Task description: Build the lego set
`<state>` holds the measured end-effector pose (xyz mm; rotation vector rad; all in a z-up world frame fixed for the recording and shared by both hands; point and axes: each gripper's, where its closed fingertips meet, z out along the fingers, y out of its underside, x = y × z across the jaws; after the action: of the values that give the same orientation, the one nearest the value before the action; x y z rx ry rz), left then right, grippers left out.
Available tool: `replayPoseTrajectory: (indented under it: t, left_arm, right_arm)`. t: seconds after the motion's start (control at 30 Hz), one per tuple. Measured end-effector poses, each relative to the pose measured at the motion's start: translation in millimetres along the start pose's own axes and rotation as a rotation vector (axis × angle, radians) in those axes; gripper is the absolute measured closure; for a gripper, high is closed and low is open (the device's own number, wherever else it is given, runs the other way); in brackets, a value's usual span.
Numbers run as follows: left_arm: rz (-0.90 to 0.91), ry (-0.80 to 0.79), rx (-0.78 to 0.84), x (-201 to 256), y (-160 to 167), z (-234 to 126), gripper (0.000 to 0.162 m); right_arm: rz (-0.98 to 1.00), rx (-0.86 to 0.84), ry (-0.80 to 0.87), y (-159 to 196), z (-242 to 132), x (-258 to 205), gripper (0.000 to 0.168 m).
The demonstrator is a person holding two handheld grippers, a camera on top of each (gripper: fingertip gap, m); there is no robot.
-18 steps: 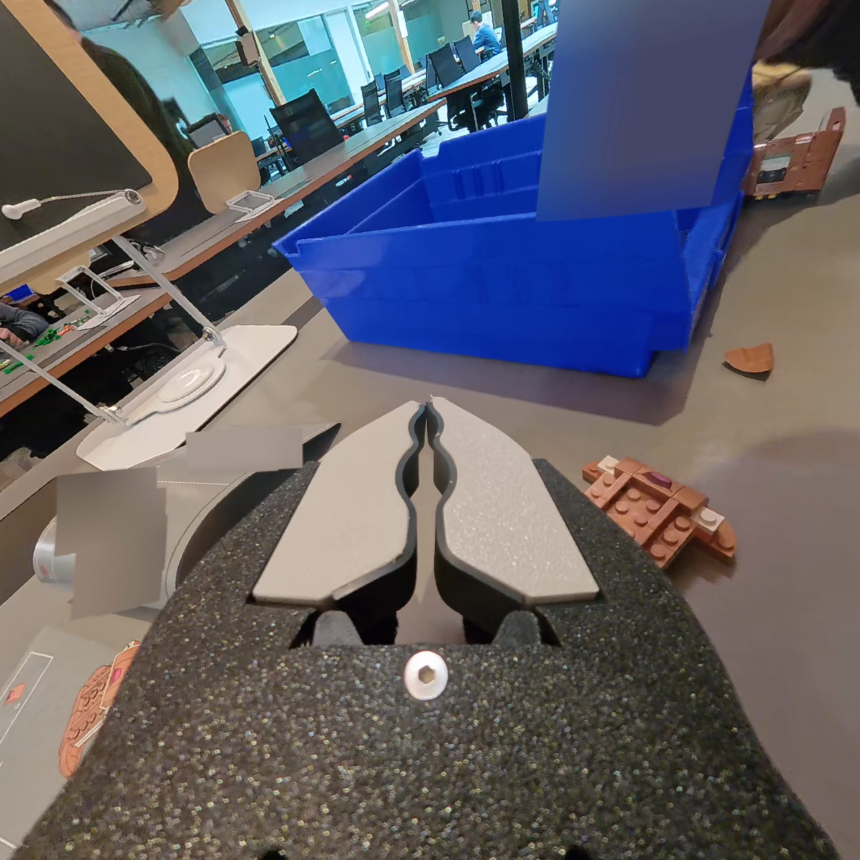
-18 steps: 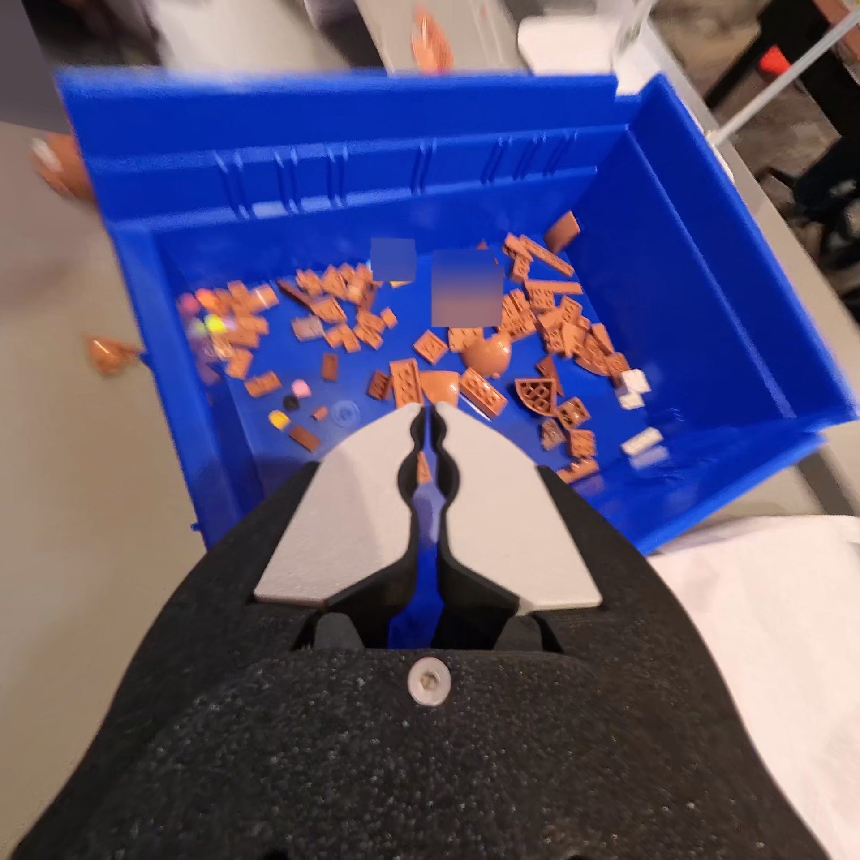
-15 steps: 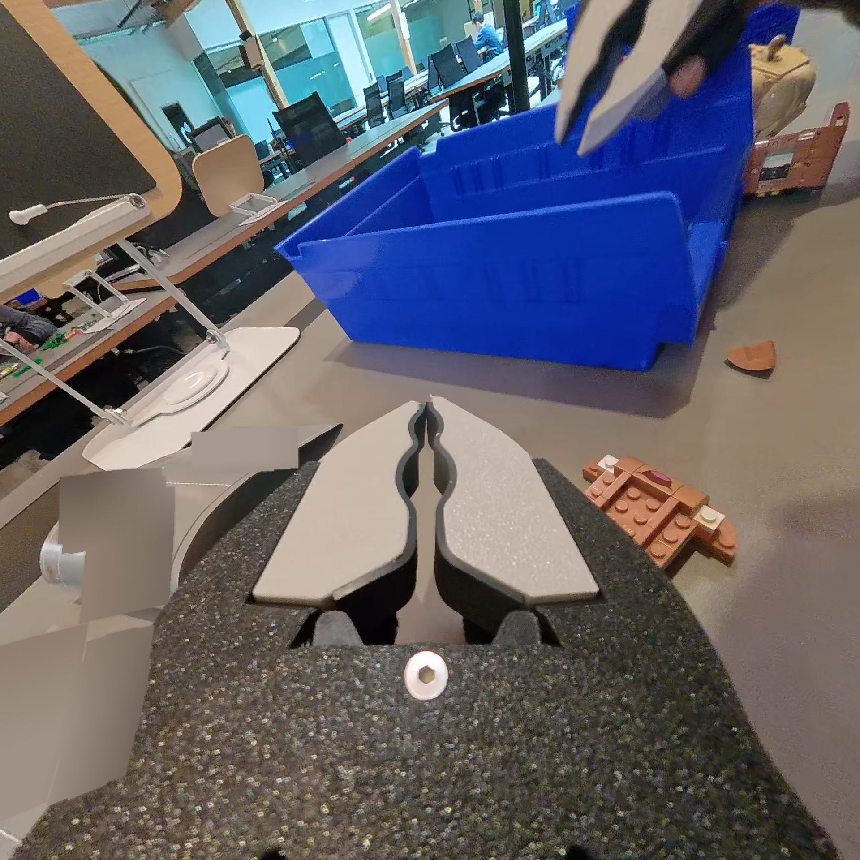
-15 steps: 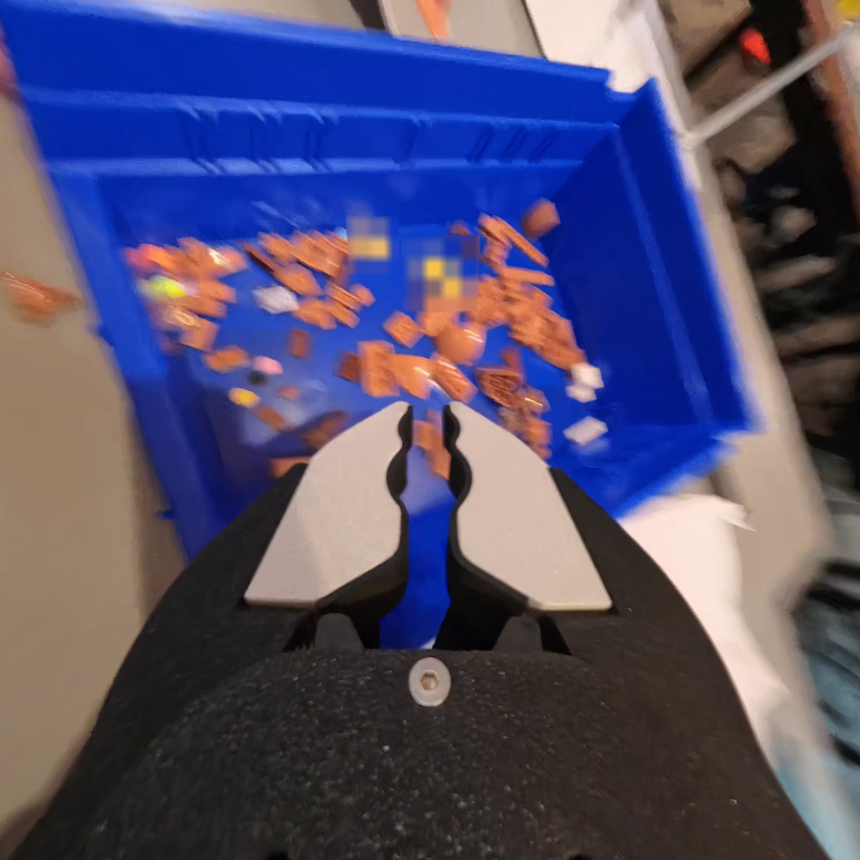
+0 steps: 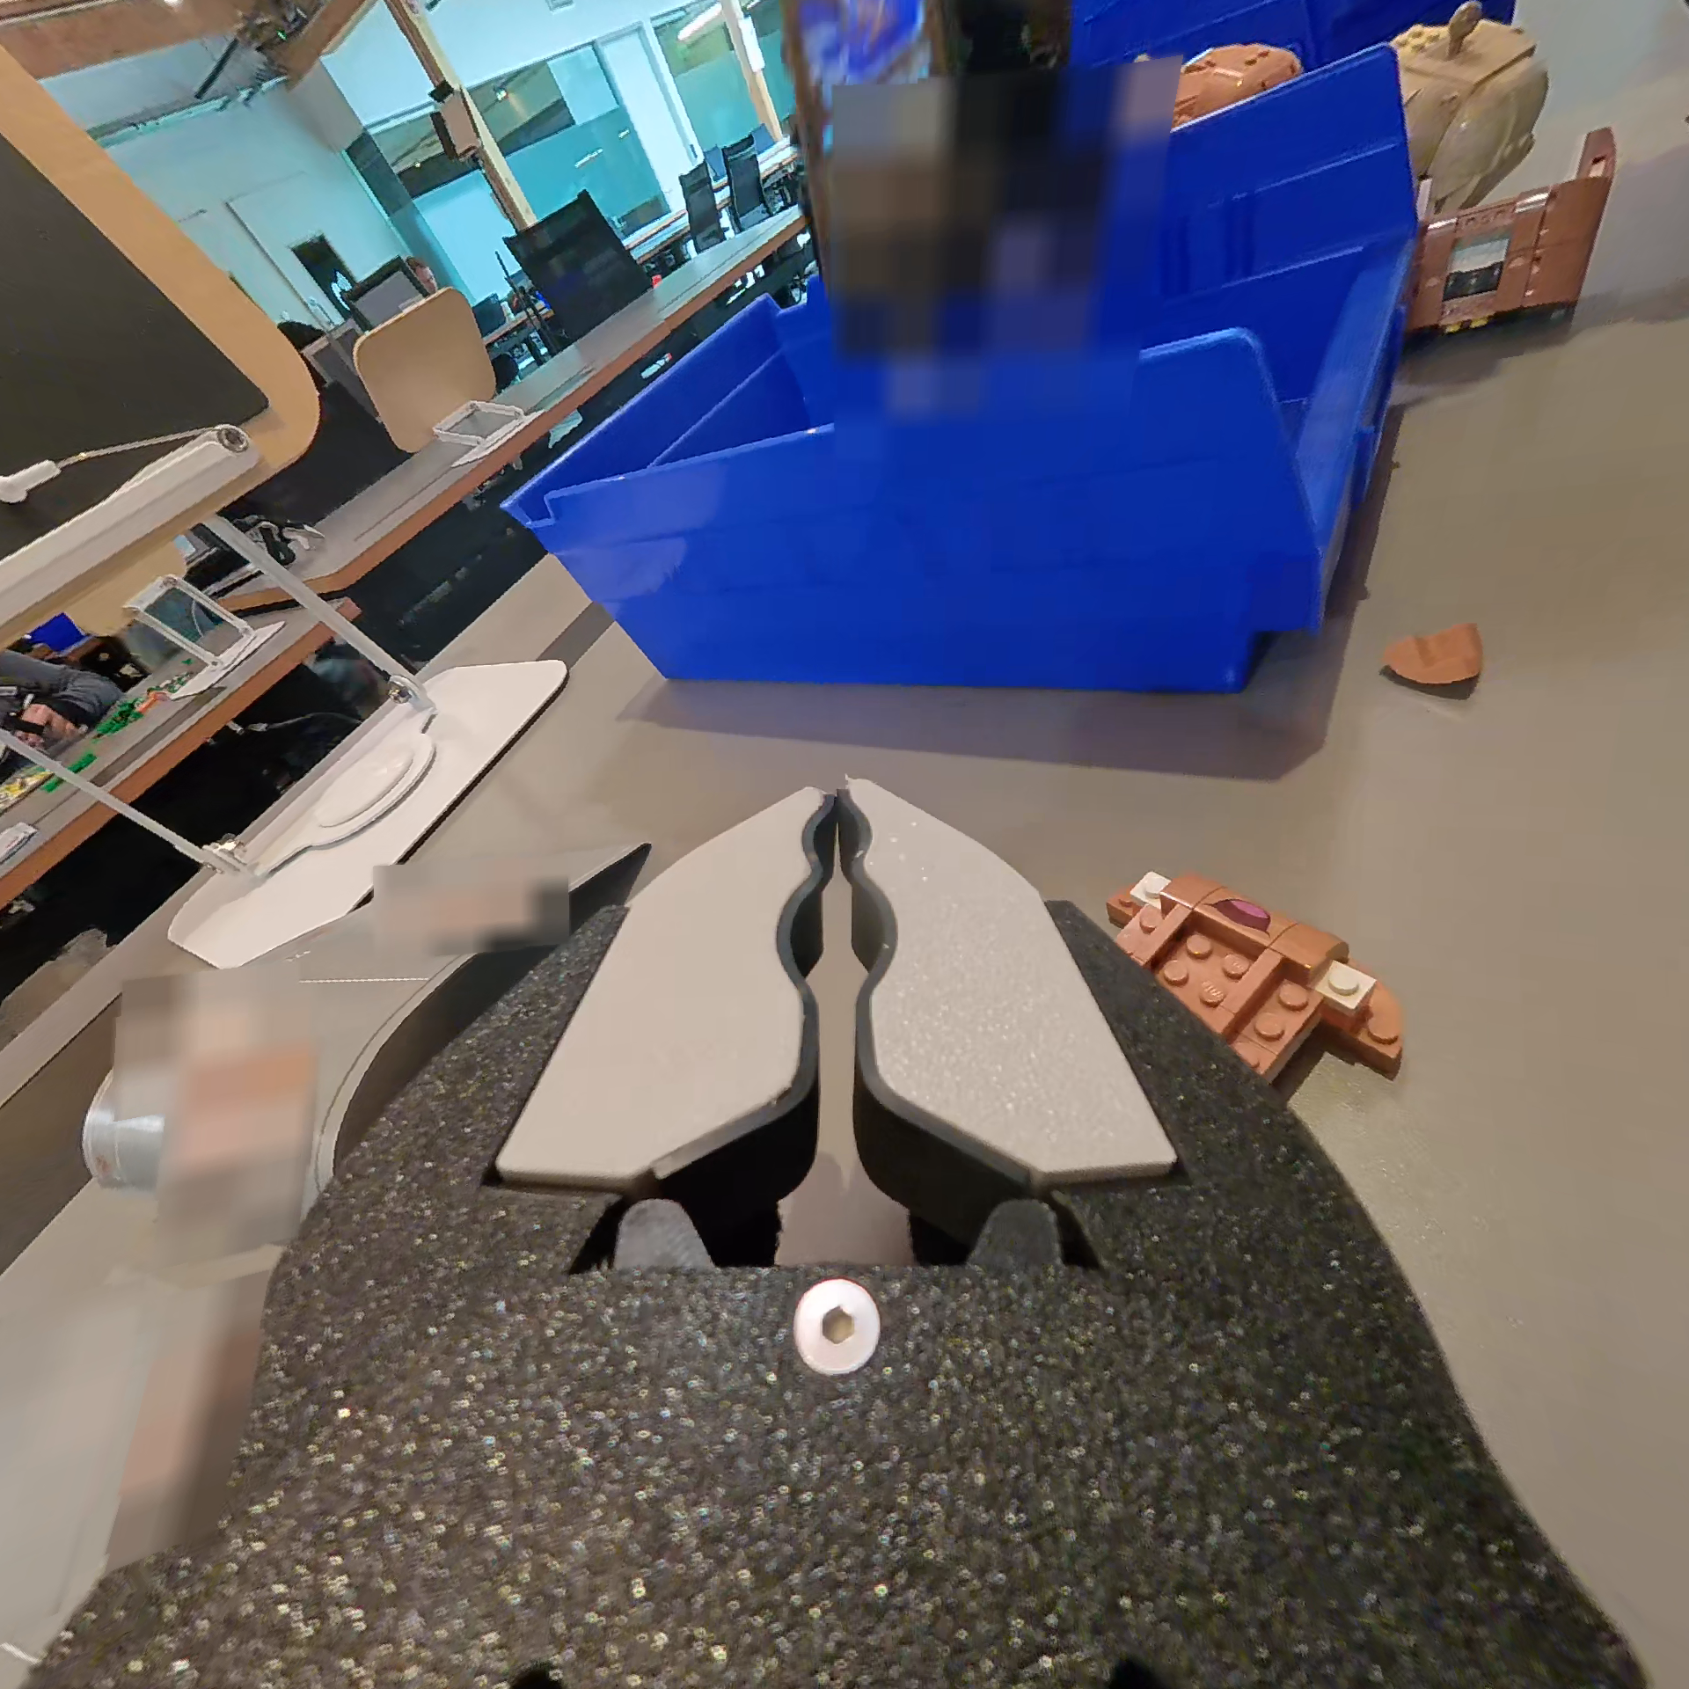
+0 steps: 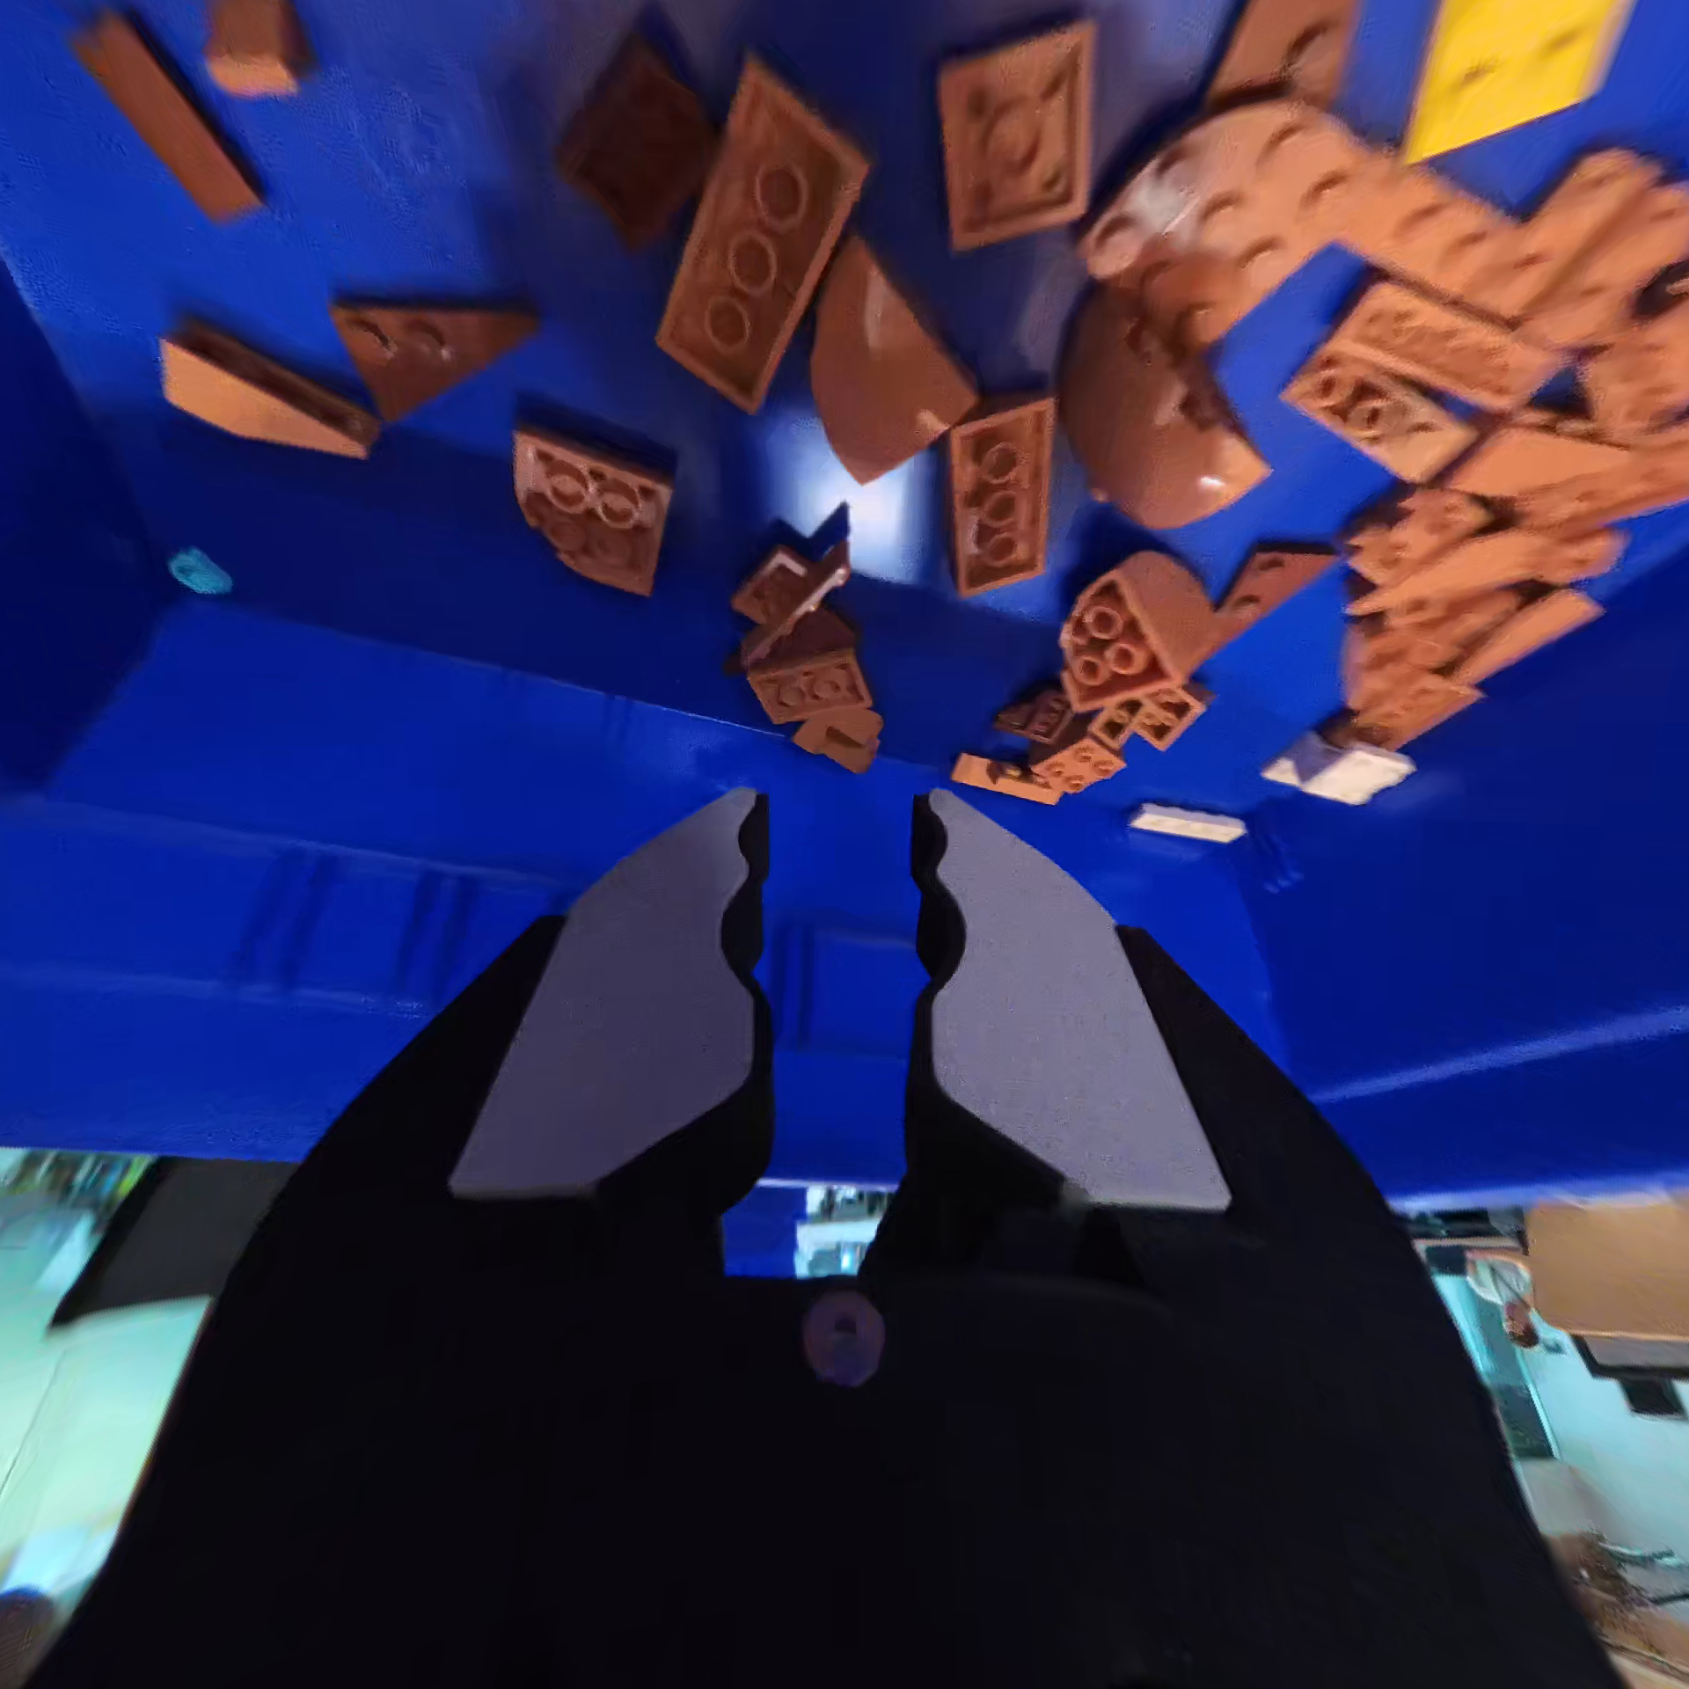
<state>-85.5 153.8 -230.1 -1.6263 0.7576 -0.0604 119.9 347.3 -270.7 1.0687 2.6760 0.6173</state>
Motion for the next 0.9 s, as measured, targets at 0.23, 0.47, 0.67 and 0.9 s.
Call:
replayPoseTrajectory:
  t: [0.23, 0.47, 0.67, 0.9]
  left_arm:
    - [-0.008, 0.002, 0.000, -0.8, 0.3, 0.0, 0.162]
    - [0.010, 0.003, -0.009, 0.7, 0.7, 0.7, 0.162]
    - [0.004, 0.004, -0.010, 0.1, 0.8, 0.6, 0.162]
    - [0.008, 0.007, -0.012, 0.7, 0.9, 0.6, 0.162]
  right_arm:
    - [-0.050, -0.162, -0.136, 6.0, 25.7, -7.3, 0.140]
    - [-0.066, -0.249, -0.101, 14.9, 36.9, -4.8, 0.143]
    - [-0.068, -0.290, -0.077, 26.0, 42.2, 2.9, 0.146]
    - [-0.043, -0.274, -0.030, 32.5, 30.1, 11.0, 0.146]
